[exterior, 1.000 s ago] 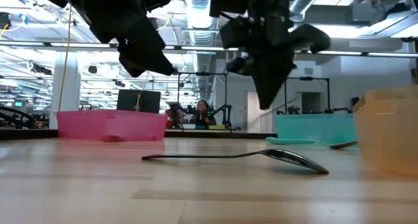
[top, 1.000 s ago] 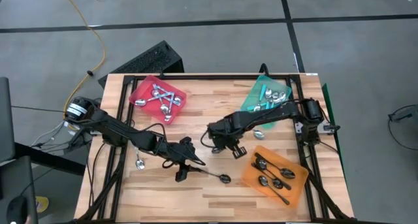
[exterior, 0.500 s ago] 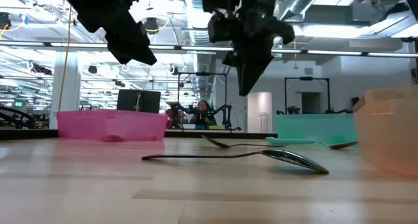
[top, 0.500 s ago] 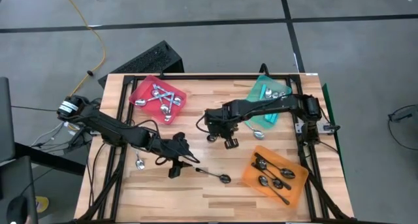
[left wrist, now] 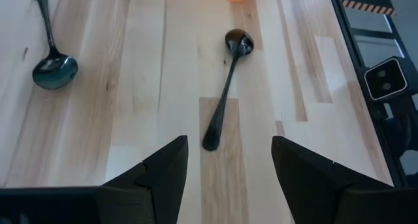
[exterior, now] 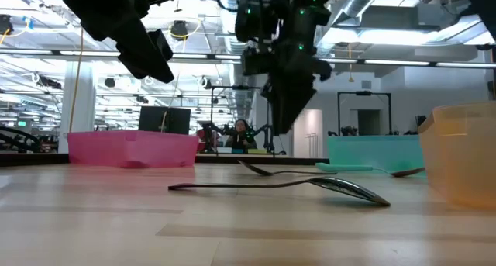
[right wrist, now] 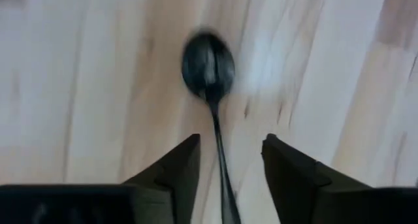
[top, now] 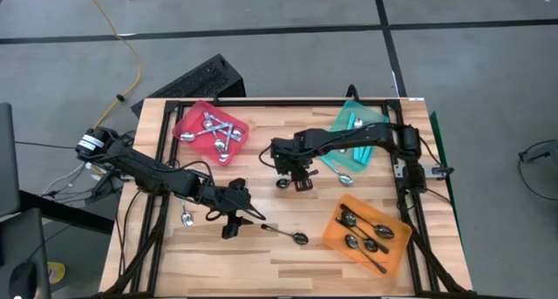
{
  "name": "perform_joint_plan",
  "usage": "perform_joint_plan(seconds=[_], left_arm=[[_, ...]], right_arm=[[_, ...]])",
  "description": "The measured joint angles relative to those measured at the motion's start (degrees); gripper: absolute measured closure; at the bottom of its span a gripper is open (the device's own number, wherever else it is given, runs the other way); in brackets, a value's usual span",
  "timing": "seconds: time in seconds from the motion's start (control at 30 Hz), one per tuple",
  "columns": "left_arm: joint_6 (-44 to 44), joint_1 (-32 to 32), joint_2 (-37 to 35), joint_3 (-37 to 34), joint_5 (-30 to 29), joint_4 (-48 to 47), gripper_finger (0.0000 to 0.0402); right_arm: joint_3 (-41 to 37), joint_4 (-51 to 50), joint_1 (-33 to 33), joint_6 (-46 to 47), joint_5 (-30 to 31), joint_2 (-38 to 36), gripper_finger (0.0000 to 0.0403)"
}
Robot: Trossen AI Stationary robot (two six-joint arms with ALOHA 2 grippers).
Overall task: Sort silverware by color (type)
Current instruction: Put the black spoon into the orange bin
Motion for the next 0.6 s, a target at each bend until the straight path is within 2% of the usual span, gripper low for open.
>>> perform_joint_plan(seconds=[0.2, 0.6], left_arm=[[-0.8, -0.2, 0.0, 0.0, 0.0, -0.5, 0.0196], [-2.1, -0.9, 0.0, 0.0, 0.0, -2.4, 0.0196]], right_arm=[[0.1, -0.6, 0.0, -1.5, 0.1, 6.1, 0.0194], [0.4, 0.9, -1.8, -0.9, 0.3, 10.2, 0.0219]])
